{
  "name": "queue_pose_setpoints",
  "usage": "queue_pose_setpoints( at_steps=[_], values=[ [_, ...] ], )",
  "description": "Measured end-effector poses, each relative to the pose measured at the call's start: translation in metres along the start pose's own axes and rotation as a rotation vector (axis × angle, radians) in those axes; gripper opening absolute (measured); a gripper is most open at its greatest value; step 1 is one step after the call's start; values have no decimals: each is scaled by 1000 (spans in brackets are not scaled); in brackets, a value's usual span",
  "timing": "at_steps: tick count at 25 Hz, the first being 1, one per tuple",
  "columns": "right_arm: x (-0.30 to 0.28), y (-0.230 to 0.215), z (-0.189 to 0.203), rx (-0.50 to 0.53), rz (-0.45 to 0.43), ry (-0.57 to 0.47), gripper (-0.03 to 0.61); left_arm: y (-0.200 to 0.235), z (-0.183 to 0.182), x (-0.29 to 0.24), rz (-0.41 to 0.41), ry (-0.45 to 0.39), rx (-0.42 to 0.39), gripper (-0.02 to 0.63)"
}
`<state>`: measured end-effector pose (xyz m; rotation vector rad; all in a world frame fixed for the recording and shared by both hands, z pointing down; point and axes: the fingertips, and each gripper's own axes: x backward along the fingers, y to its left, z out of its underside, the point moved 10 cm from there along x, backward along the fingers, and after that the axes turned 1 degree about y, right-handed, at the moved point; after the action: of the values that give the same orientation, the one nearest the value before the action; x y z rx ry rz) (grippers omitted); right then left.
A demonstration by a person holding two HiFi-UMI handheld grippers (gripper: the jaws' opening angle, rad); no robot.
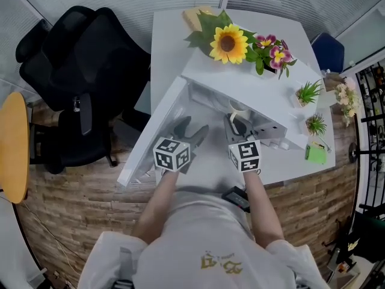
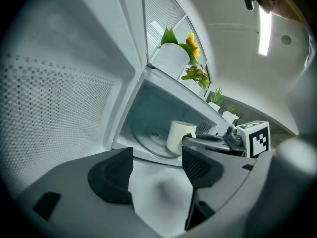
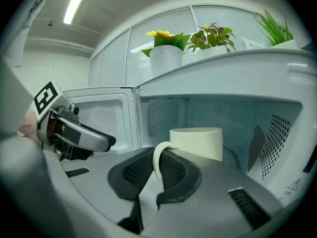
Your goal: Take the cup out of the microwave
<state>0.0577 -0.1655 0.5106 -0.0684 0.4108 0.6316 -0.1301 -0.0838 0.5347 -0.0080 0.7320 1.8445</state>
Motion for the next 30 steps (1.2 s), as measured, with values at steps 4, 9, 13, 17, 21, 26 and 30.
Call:
queue_pose_setpoints(
  at_steps=[4, 9, 13, 17, 21, 26, 30],
  values=[
    [7, 12, 3, 4, -8, 0, 38, -2, -1, 8, 2, -8, -12, 308],
    [15, 26, 5, 5, -32, -10, 38, -5, 1, 18, 2, -11, -22, 307],
    [20, 35, 9, 1, -54, -17, 40, -6, 5, 25, 0, -11, -26, 307],
    [23, 43, 13, 1, -80, -13, 40, -5, 7, 30, -1, -11, -23, 307],
    [25, 49, 19, 4, -89, 10, 40, -5, 9, 32, -2, -8, -24, 307],
    [25, 55, 27, -3, -119, 22, 40, -5, 17, 33, -3, 10, -24, 307],
    [24, 59, 34, -8, -147, 35, 40, -4, 21, 34, -4, 22, -26, 307]
  ],
)
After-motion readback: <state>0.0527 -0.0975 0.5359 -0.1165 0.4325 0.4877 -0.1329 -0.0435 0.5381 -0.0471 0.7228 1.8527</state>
